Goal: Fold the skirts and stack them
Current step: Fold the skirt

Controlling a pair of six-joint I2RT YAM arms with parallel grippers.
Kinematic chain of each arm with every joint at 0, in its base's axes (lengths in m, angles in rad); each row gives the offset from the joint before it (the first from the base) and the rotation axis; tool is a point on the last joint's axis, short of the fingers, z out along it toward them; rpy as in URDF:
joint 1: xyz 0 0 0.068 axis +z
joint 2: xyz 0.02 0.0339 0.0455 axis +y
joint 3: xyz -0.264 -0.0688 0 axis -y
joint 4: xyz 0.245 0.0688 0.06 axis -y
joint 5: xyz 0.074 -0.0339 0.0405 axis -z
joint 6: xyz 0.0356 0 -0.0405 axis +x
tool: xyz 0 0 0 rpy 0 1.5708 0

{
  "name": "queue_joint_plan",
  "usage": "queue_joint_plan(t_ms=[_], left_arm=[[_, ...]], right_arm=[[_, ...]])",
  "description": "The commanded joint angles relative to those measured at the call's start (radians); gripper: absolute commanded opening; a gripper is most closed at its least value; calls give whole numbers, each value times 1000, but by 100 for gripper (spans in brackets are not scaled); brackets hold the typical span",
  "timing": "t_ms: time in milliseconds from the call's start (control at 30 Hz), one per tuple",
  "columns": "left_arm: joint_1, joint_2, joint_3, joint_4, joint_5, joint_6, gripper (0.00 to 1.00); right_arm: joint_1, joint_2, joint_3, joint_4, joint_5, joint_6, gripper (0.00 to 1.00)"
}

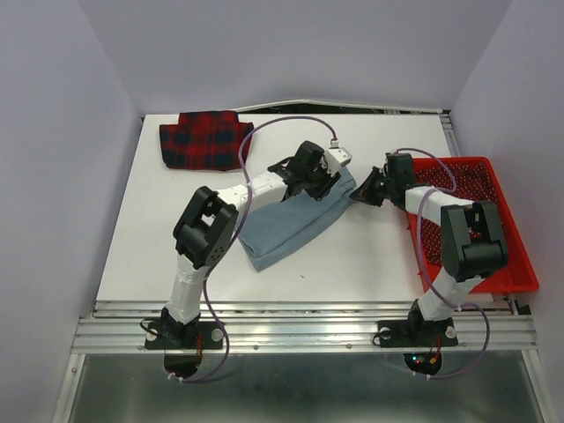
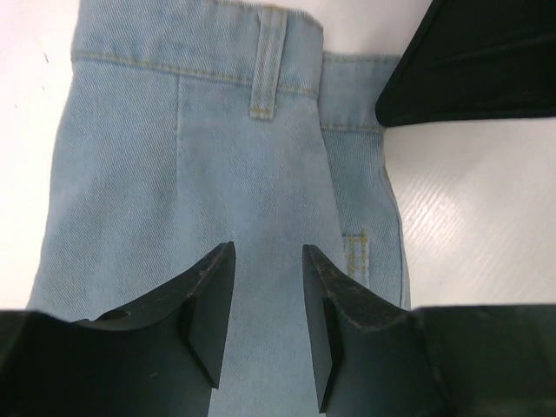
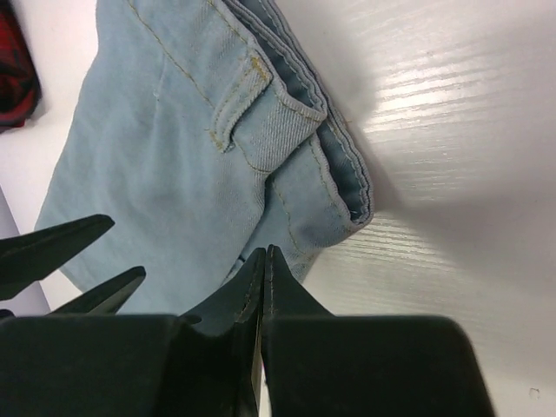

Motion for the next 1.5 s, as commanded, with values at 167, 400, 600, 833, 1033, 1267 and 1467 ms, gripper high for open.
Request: queue_joint_plan(t_ms=[167, 400, 600, 833, 1033, 1267, 1467], left_arm=[[-33, 82, 154, 49, 47, -15, 48], [-61, 130, 179, 30, 37, -8, 50], [-79, 150, 170, 21, -20, -3, 50], [-85, 202, 202, -21, -156, -2, 42], [-82, 188, 183, -17, -164, -11, 25], [-79, 99, 139, -5, -63, 1, 0], [-79, 19, 119, -34, 17, -12, 0]], right_arm=[[4, 44, 51, 52, 65, -24, 1], [4, 137, 55, 59, 79, -26, 1], [4, 159, 55, 43, 105, -32, 1], [4, 159, 60, 33, 111, -44, 1], [4, 151, 63, -14, 148, -60, 1], [4, 150, 58, -11, 148, -63, 1], [4, 145, 55, -5, 148, -55, 1]])
